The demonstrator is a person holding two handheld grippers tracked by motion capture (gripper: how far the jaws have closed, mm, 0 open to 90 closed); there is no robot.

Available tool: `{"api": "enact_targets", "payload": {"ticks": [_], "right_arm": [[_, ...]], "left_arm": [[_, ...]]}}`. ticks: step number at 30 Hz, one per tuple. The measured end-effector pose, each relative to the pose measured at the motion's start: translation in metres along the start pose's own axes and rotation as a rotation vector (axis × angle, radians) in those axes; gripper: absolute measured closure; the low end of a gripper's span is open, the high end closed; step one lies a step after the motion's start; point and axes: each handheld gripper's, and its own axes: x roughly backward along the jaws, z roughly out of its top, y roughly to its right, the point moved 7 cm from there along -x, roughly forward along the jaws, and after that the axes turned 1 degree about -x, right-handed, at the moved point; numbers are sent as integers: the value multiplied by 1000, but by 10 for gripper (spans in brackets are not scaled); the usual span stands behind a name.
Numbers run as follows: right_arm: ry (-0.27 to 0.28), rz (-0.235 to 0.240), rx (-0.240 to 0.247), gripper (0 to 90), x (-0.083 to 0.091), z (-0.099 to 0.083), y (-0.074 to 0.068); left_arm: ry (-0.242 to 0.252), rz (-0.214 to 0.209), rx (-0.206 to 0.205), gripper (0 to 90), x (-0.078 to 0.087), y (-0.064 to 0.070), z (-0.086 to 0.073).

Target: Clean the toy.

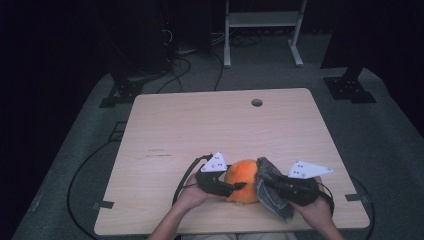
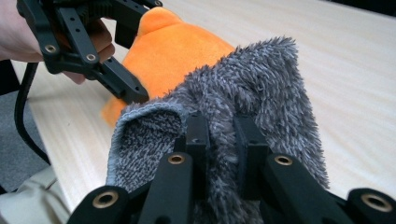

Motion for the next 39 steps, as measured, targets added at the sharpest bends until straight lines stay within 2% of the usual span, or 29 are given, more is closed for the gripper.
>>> {"api": "enact_targets", "payload": {"ticks": [3, 4, 7, 8, 9, 10, 12, 13, 14, 16, 18, 20, 22, 25, 27, 29, 31, 33, 35, 37, 39], "right_arm": [[25, -6, -23, 779, -5, 12, 14], [36, -12, -36, 779, -8, 16, 19], [72, -24, -72, 779, -18, 24, 31], [78, -27, -80, 779, -22, 25, 34], [71, -23, -89, 779, -27, 23, 36], [62, -15, -104, 779, -33, 21, 36], [54, 0, -109, 780, -40, 17, 33], [47, -3, -97, 780, -41, 17, 29], [45, 0, -83, 780, -41, 17, 25], [45, 10, -58, 781, -39, 18, 14], [41, 3, -18, 780, -37, 17, 5], [36, -3, 6, 780, -34, 15, 2], [30, 5, -10, 780, -31, 10, 6], [-7, -29, -42, 780, -28, -3, 24], [-32, -53, -89, 780, -27, -12, 37], [-19, -49, -123, 780, -25, -12, 41], [47, -20, -136, 780, -20, 0, 34], [99, 15, -121, 780, -19, 14, 21], [96, 30, -90, 780, -25, 20, 11], [66, 16, -62, 780, -33, 16, 8], [68, 39, -102, 780, -33, 11, 12]], "left_arm": [[16, 44, -94, 392, 0, -15, 6], [14, 42, -116, 392, -1, -19, 4], [-37, -20, -147, 391, -8, -22, -9], [-18, -31, -148, 387, -8, -21, -12], [-9, -35, -134, 378, -7, -21, -13], [-21, -31, -117, 348, -7, -22, -14], [-47, -27, -35, 165, -7, -23, -14], [-37, -35, 9, 106, -5, -22, -13], [-11, -46, 47, 83, -3, -21, -10], [5, -49, 81, 85, -1, -18, -8], [-3, -25, 59, 173, 1, -16, -11], [8, -12, 38, 244, 4, -13, -13], [12, 7, 8, 278, 5, -9, -17], [9, 16, 9, 293, 9, -9, -20], [12, 13, 16, 294, 12, -10, -22], [20, 3, 7, 295, 13, -8, -24], [22, -4, 5, 298, 13, -7, -25], [20, -10, -11, 299, 12, -5, -24], [11, -10, -29, 298, 12, -3, -23], [-3, -12, -30, 295, 12, -2, -24], [1, -14, -17, 295, 13, -2, -25]]}}
